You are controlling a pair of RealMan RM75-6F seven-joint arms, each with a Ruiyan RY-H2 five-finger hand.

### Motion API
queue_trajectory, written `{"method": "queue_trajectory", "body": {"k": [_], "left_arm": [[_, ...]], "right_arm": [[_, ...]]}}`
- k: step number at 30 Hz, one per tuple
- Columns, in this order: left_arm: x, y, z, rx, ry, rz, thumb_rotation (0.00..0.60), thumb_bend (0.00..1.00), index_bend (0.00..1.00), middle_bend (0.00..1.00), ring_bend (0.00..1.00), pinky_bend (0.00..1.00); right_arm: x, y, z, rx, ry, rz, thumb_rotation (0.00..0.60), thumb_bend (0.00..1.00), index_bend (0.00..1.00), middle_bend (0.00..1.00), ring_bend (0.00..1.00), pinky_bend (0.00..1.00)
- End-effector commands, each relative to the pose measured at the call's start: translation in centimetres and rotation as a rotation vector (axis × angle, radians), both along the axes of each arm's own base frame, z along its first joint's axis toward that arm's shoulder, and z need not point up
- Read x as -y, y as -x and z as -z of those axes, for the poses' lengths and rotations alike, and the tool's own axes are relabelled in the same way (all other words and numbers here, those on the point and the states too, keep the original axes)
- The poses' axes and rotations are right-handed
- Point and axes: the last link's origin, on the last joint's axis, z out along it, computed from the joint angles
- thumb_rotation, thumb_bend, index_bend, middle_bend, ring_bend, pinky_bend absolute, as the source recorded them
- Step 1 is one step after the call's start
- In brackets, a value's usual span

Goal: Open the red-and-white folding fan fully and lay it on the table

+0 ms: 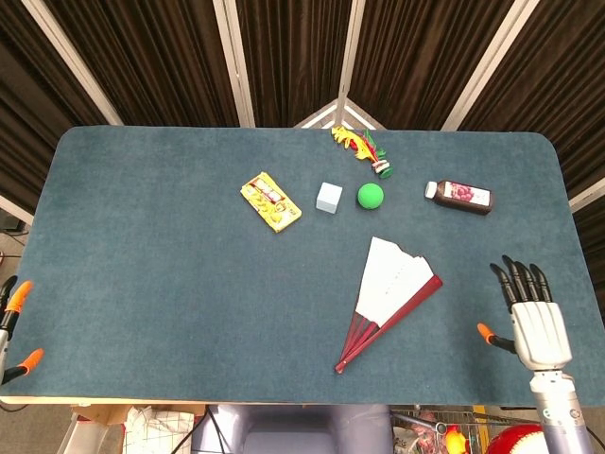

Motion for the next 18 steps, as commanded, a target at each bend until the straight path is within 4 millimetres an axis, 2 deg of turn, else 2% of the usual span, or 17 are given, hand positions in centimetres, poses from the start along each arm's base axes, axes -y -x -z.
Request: {"method": "queue_trajectory", "body": {"k": [1,7,18], "left_arm": [[0.2,0.1,0.0,0.001,0.008,-0.01,0.6,0.13,0.0,0.0,0.0,0.0],[0.7,-0.6,-0.6,0.021,-0.023,0.029,0.6,0.13,0.0,0.0,0.0,0.0],[0.1,0.0,-0.4,0.012,-0.013,0.002,0.6,0.13,0.0,0.0,0.0,0.0]], "right_arm": [[-0.3,-0.1,0.5,-0.003,-0.013,-0.003,0.6,0.18,0.13,0.06,0.06,0.03],[-0.4,-1.0,2.0,-0.019,-0.068,-0.056,0.6,0.18,0.18,0.06,0.06,0.04],[-0.6,-2.1,4.3,-0.028,-0.143,-0.11,0.6,0.18,0.26,0.06,0.06,0.04]]}}
